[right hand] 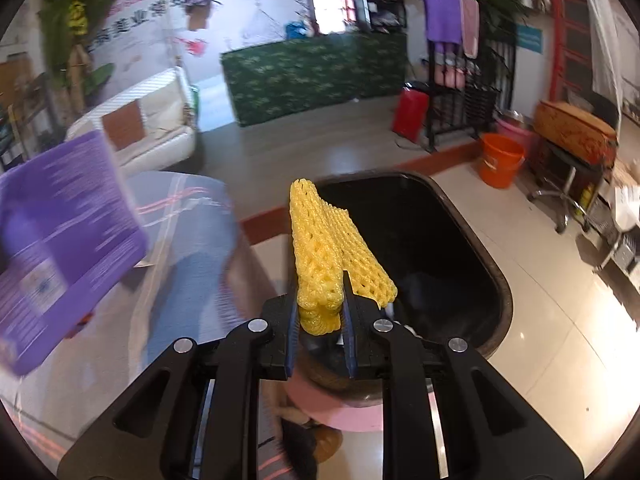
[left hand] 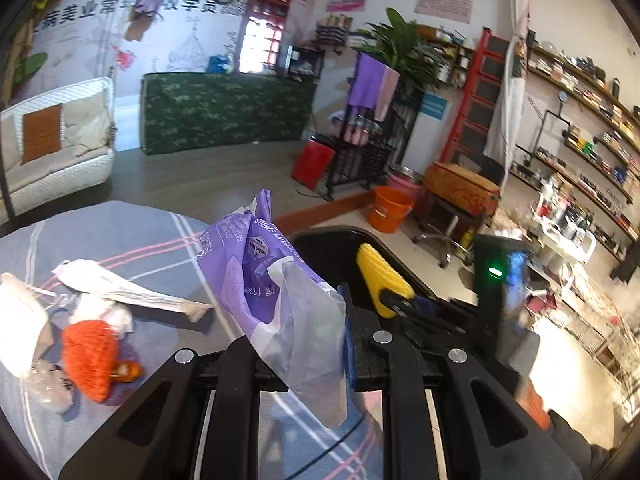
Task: Collect trash
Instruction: 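Grasp the yellow foam net with the right tool while the left tool grasps the purple bag, then drop the yellow net and purple bag into the brown wastebasket, opening both tools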
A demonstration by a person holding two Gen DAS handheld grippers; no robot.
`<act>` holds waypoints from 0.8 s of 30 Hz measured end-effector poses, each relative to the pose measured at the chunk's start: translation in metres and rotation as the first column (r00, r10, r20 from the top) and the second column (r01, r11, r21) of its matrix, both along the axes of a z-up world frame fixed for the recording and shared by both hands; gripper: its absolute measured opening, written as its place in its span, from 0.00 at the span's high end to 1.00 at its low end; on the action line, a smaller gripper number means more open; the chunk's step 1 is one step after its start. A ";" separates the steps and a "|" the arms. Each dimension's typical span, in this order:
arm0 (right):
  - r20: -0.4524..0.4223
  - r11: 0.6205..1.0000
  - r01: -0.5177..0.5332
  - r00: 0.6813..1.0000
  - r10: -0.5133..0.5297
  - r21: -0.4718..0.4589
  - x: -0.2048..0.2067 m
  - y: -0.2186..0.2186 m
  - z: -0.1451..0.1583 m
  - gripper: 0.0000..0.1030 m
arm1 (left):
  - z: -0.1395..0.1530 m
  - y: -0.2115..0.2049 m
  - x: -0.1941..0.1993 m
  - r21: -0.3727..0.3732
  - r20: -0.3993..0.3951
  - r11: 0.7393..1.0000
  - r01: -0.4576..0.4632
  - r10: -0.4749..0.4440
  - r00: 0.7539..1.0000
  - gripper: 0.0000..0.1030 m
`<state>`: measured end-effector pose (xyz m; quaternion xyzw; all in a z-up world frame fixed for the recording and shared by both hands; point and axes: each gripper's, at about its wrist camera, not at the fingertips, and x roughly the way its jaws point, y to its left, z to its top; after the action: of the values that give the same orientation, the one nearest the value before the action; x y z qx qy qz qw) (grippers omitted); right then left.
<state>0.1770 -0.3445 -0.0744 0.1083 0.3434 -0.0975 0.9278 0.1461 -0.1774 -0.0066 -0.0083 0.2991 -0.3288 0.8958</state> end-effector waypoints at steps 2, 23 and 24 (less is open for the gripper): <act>-0.025 1.000 0.024 0.999 -0.024 0.014 0.011 -0.012 -0.012 0.82 | -0.003 -0.004 -0.001 0.007 -0.005 1.000 0.019 -0.019 1.000 0.83; -0.012 0.984 0.176 0.984 -0.176 -0.015 -0.004 -0.047 -0.043 0.26 | -0.030 -0.067 0.027 0.050 -0.085 0.983 0.177 -0.172 0.981 0.83; -0.006 0.983 0.184 0.983 -0.184 -0.024 -0.013 -0.046 -0.041 0.26 | -0.033 -0.071 0.029 0.054 -0.091 0.982 0.181 -0.176 0.980 0.83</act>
<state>0.1640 -0.3904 -0.1159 0.1284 0.3347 -0.1874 0.9145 0.1755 -0.2485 -0.0396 0.0321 0.3468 -0.3979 0.8487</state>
